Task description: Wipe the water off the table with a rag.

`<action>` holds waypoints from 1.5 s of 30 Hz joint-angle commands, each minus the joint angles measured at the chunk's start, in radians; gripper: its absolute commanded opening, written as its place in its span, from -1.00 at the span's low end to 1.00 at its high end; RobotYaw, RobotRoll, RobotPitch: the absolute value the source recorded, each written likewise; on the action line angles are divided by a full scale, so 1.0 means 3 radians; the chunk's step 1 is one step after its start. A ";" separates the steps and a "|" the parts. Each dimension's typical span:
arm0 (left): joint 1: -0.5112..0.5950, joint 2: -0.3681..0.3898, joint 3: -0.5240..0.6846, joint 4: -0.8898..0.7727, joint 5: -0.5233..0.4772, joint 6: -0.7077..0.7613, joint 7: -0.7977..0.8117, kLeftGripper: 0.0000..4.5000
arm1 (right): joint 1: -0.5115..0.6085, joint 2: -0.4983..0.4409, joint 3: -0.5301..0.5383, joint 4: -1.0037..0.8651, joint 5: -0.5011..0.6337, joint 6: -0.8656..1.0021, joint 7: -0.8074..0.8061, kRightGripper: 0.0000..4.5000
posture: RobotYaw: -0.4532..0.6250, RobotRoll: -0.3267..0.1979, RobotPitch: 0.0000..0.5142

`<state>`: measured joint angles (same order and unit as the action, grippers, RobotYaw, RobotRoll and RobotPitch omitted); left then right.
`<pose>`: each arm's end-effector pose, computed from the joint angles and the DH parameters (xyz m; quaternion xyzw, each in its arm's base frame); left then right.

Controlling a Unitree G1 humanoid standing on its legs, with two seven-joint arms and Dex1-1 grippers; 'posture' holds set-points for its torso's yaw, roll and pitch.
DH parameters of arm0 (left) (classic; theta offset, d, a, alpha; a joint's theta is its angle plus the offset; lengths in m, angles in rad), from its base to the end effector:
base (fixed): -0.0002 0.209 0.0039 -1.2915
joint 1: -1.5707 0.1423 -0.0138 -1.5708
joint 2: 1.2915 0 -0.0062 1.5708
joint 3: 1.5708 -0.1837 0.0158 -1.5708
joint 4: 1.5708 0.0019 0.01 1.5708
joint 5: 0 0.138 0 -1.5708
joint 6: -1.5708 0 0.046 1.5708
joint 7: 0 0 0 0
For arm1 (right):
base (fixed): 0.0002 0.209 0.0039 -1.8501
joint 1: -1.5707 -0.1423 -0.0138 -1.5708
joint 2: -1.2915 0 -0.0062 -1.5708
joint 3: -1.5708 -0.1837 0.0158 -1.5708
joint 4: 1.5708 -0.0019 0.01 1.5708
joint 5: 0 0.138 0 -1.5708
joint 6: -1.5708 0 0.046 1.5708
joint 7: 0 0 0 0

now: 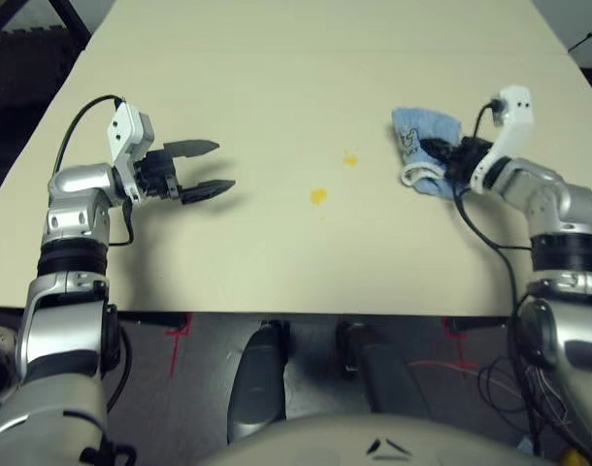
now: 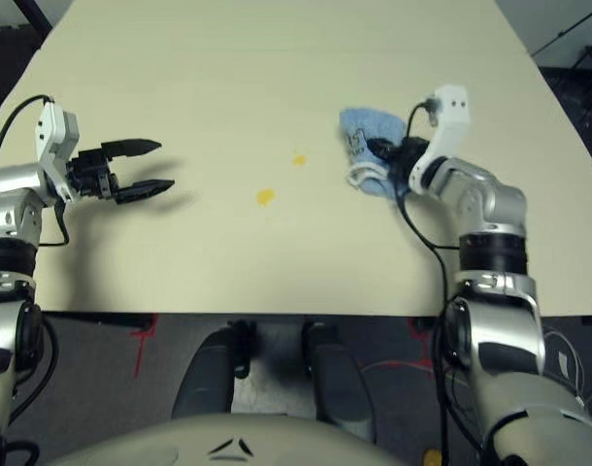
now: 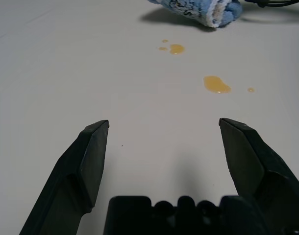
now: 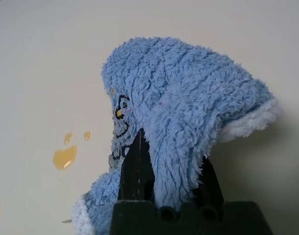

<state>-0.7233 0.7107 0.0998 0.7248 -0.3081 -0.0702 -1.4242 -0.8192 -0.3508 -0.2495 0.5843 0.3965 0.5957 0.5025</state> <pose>0.3042 0.3147 0.1779 0.1528 0.0060 -0.5131 0.8446 0.3341 -0.2221 0.1533 0.1579 0.1054 0.2095 0.9592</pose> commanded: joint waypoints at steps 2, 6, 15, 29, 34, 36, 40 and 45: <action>0.0028 0.0059 -0.0008 -0.0007 0.0024 0.0019 -0.0056 1.00 | -0.0232 0.0170 0.0069 0.0513 -0.0194 -0.0315 -0.0229 -0.90 | -0.01 0.25 -0.12; 0.0031 0.0086 0.0004 -0.0012 0.0019 0.0021 -0.0061 1.00 | -0.0366 0.0293 0.0204 0.0904 -0.0371 -0.0438 -0.0285 -0.90 | 0.01 0.25 -0.13; 0.0002 0.0104 0.0008 0.0010 0.0018 0.0014 -0.0046 1.00 | -0.0604 0.0798 0.0448 0.1328 -0.0530 -0.0395 0.0050 -0.90 | 0.02 0.25 -0.14; 0.0021 0.0106 0.0014 -0.0016 0.0012 0.0023 -0.0037 1.00 | -0.0639 0.1052 0.0482 0.1370 -0.0573 -0.0277 0.0294 -0.90 | 0.04 0.25 -0.14; 0.0005 0.0098 0.0008 0.0007 0.0017 0.0015 -0.0040 1.00 | -0.0573 0.0872 0.0411 0.1347 -0.0595 -0.0293 0.0171 -0.90 | 0.02 0.25 -0.14; -0.0010 0.0096 0.0003 0.0034 0.0026 0.0004 -0.0042 1.00 | -0.0543 0.0763 0.0366 0.1309 -0.0576 -0.0290 0.0153 -0.90 | 0.02 0.25 -0.14; -0.0079 0.0092 -0.0012 0.0127 0.0054 -0.0024 -0.0048 1.00 | -0.0458 0.0498 0.0308 0.1291 -0.0574 -0.0285 0.0142 -0.90 | 0.01 0.25 -0.12; -0.0144 0.0085 -0.0030 0.0218 0.0077 -0.0063 -0.0068 1.00 | -0.0360 0.0195 0.0269 0.1191 -0.0560 -0.0247 0.0146 -0.90 | 0.00 0.25 -0.11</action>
<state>-0.7556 0.7292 0.0992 0.7684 -0.3024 -0.0773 -1.4295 -0.9833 -0.2489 -0.1658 0.9085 0.2528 0.4867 0.5720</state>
